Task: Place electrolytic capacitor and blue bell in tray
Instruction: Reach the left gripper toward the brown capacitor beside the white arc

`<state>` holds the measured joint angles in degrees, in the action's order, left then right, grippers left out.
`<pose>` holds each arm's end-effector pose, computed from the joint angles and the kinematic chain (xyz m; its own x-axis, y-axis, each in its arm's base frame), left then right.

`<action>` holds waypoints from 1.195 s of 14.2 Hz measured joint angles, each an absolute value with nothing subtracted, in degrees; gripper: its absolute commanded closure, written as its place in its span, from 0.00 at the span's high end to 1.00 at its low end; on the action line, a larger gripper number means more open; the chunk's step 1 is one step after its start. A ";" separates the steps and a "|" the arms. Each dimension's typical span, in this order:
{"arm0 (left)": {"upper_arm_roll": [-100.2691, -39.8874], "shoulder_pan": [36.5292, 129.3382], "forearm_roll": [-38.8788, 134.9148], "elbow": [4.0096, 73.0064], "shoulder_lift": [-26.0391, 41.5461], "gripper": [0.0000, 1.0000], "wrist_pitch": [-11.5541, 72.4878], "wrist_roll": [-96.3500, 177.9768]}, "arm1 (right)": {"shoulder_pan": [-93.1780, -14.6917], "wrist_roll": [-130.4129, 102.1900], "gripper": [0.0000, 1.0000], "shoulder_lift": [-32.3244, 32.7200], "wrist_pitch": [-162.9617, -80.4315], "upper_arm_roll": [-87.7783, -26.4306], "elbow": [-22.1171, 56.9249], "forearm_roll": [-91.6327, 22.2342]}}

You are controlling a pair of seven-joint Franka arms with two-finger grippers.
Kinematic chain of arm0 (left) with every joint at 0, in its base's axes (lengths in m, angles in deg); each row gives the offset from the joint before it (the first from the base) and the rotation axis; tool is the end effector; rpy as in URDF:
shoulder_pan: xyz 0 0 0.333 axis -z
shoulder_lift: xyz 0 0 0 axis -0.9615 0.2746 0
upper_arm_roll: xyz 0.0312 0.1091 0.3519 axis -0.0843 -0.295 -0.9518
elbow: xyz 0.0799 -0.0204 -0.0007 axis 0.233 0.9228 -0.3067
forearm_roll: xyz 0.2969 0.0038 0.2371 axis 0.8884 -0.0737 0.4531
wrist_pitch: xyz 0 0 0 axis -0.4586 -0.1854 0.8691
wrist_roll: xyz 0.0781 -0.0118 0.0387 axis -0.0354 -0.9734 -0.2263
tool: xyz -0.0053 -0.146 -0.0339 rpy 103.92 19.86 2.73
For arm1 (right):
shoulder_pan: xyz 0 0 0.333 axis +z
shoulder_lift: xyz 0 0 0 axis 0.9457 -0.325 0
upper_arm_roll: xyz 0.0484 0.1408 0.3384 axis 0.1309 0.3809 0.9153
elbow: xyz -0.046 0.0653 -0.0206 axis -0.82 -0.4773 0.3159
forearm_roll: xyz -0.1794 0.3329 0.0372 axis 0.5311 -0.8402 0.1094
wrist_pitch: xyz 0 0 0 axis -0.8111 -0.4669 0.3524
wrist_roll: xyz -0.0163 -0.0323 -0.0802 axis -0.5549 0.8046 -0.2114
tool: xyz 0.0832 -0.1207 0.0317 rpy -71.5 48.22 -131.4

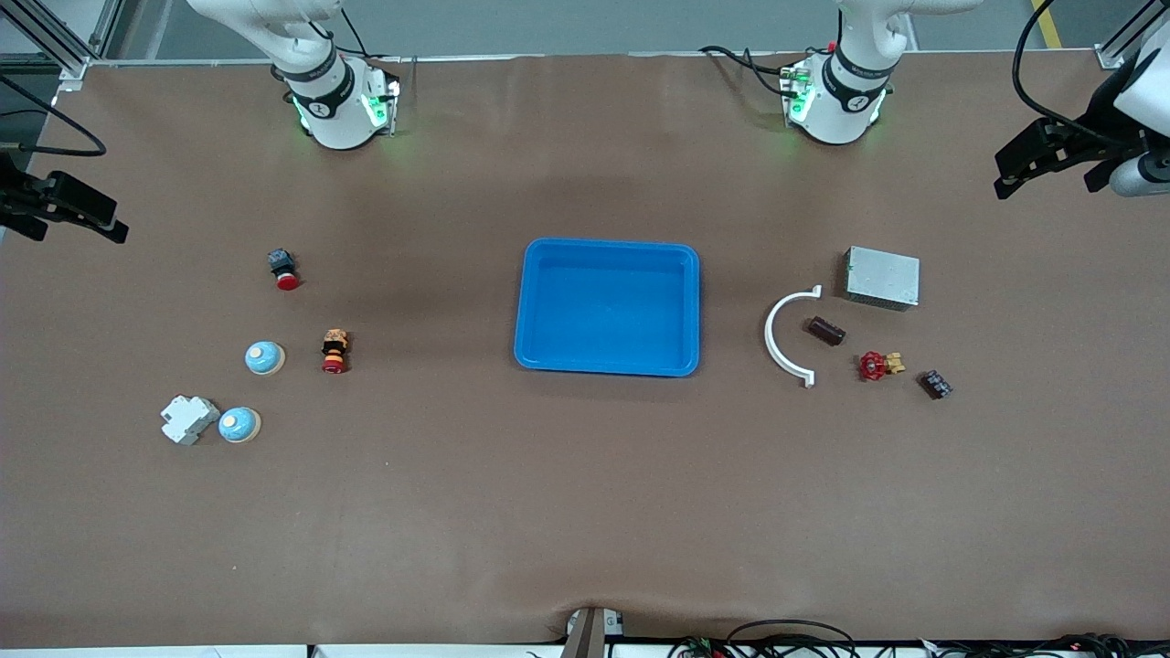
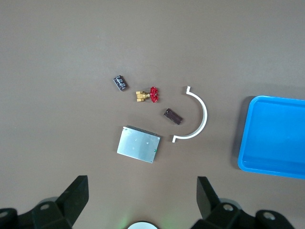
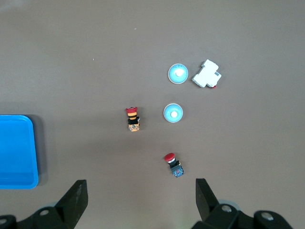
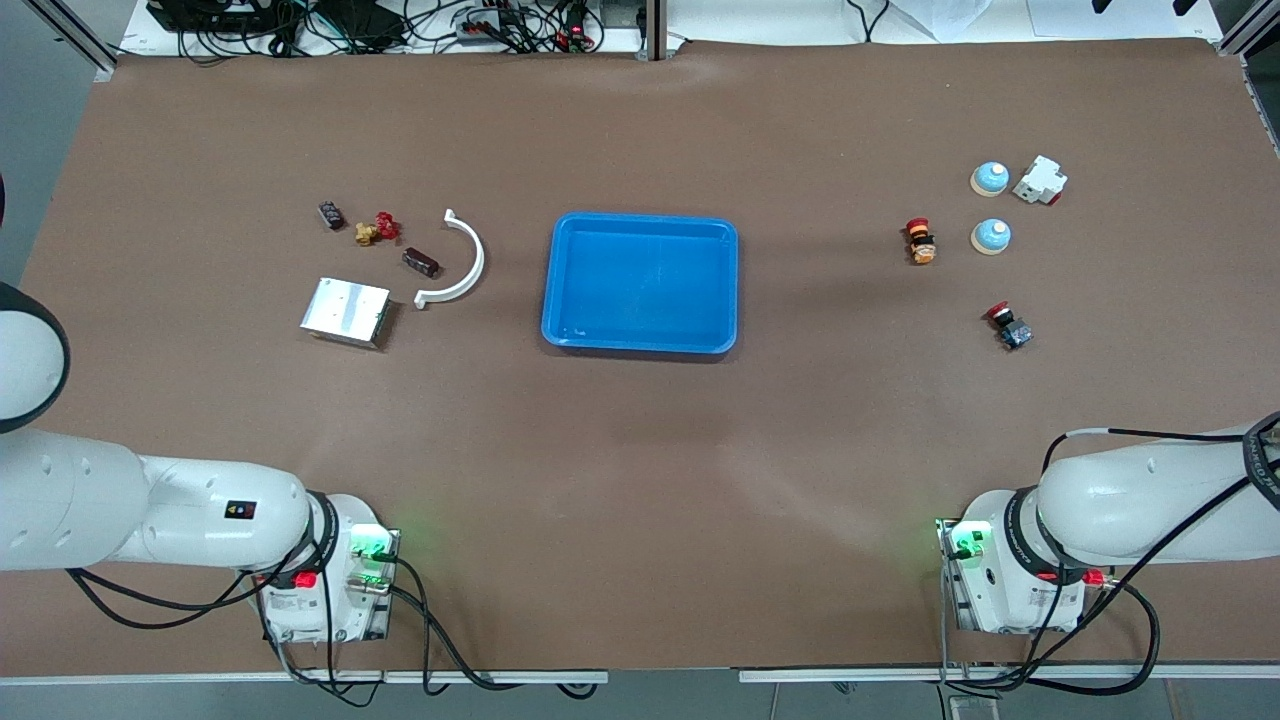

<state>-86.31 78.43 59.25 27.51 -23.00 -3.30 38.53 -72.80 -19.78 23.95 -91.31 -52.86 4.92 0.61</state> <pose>0.4928 -0.0499 0.6830 0.9990 0.0457 0.0017 0.0458 -0.9981 -0.0421 0.5302 -0.0230 0.6591 0.9980 -0.0604 -0.0195 -0.0609 -0.9977 -0.0282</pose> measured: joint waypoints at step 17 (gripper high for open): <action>-85.96 78.56 59.26 37.38 -16.89 1.00 6.26 37.68 | -72.84 -19.70 1.00 23.97 -93.15 -52.98 7.10 1.44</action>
